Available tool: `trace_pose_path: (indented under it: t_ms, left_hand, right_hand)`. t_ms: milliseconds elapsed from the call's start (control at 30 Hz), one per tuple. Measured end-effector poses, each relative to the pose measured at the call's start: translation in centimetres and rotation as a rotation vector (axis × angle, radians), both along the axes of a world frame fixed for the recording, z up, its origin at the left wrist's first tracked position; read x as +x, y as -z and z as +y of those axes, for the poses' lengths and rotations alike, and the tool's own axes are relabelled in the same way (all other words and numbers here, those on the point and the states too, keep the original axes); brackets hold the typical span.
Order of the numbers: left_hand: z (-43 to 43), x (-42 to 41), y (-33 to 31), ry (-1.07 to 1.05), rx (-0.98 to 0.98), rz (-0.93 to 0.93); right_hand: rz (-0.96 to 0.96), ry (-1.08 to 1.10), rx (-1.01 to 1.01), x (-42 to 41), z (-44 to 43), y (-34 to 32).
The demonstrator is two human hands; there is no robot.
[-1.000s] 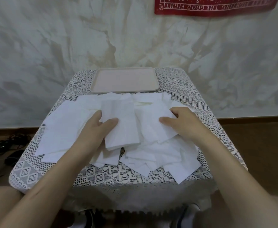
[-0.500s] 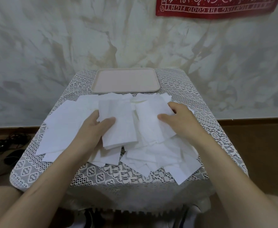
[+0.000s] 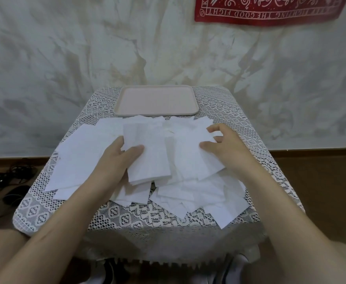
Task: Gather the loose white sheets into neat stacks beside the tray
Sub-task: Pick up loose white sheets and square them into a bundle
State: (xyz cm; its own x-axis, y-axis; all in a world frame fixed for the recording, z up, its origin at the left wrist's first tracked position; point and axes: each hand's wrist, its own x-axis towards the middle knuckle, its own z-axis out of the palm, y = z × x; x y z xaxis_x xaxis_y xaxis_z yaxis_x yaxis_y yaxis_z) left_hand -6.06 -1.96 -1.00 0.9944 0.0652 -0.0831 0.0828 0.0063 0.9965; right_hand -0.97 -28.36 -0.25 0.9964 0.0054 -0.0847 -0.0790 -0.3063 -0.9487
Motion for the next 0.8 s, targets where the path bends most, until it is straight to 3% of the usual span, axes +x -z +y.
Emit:
trace_pose_path:
  t_ms: [200,367,600,800]
  left_hand:
    - [-0.2,-0.1,0.1,-0.017,0.013,-0.014]
    - [-0.6,-0.5,0.0,-0.012,0.008,-0.020]
    - [-0.9,-0.9,-0.8,0.052,-0.151,0.034]
    - [-0.5,-0.8,-0.4,0.083,-0.045,-0.016]
  right_hand:
    - [-0.062,0.030,0.024,0.1,0.3,-0.6]
    - [-0.077,-0.054,0.332,-1.2,1.3,-2.7]
    - [-0.173,-0.079,0.125,-2.0,5.0,-1.9]
    - [-0.201,-0.087,0.080,-2.3,5.9,-1.5]
